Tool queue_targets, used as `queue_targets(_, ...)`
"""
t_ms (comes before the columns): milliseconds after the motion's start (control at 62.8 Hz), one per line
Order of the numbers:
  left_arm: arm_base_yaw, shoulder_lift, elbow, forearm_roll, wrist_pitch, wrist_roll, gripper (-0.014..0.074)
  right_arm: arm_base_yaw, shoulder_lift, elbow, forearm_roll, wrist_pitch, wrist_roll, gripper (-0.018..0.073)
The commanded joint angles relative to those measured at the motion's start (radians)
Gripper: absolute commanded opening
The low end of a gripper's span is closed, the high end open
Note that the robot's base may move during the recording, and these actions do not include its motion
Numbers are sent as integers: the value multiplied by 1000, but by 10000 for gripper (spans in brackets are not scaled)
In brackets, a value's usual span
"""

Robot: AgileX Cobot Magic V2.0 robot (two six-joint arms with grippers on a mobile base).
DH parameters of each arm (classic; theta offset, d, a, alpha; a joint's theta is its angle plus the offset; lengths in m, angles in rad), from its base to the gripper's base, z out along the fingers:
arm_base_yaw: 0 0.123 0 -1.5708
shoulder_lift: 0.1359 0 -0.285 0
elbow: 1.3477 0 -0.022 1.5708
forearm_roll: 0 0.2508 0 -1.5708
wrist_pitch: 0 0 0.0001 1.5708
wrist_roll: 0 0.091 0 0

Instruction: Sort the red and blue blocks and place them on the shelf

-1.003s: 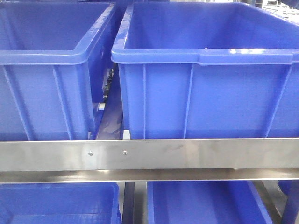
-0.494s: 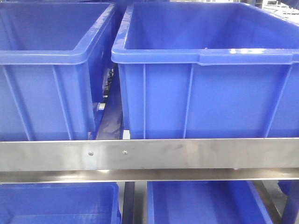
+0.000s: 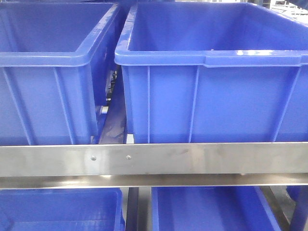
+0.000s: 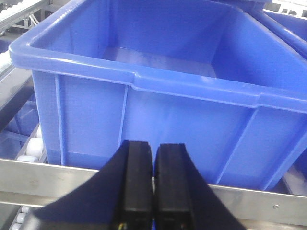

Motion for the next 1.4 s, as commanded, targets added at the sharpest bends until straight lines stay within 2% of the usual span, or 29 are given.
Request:
queue_targets(0,-1,-23,30,-7,-97,-6,125,-5,-17,2,-14,-85,-2,49)
queue_targets(223,-1,-23,30,-7,-99,15,125,-5,-17,2,-14,-85,-2,49)
queue_targets(414,-1,-23,30,-13,-107,100,125,-5,-17,2,-14,-85,-2,49)
queue_targets(589,-1,-23,30,-81,-112,214,125,-5,-17,2,-14,-85,-2,49)
queue_targets(716,-1,-23,30,-143,-112,215,125,-5,-17,2,-14,-85,-2,49)
queue_targets(1385,-1,-23,30,-141,-112,215,125,-5,-17,2,-14,-85,-2,49)
